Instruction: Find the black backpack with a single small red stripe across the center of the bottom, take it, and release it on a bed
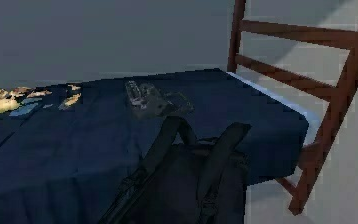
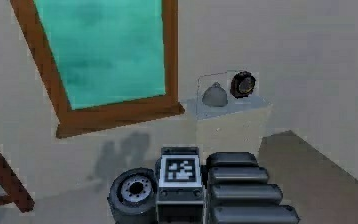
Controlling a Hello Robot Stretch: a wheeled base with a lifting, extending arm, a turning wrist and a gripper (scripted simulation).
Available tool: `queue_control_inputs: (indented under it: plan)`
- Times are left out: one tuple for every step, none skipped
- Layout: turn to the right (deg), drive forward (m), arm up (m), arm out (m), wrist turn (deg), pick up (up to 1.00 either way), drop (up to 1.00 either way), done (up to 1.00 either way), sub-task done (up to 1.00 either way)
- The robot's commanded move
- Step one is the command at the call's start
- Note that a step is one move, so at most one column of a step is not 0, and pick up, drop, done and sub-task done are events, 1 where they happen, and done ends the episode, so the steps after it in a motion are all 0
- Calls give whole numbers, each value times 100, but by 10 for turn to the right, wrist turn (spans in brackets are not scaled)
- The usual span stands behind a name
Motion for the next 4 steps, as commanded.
queue_control_inputs:
  plan:
    - [-180, 0, 0, 0, 0, 0, 0, 0, 0]
    - [0, 35, 0, 0, 0, 0, 0, 0, 0]
    - [-450, 0, 0, 0, 0, 0, 0, 0, 0]
    - [-420, 0, 0, 0, 0, 0, 0, 0, 0]
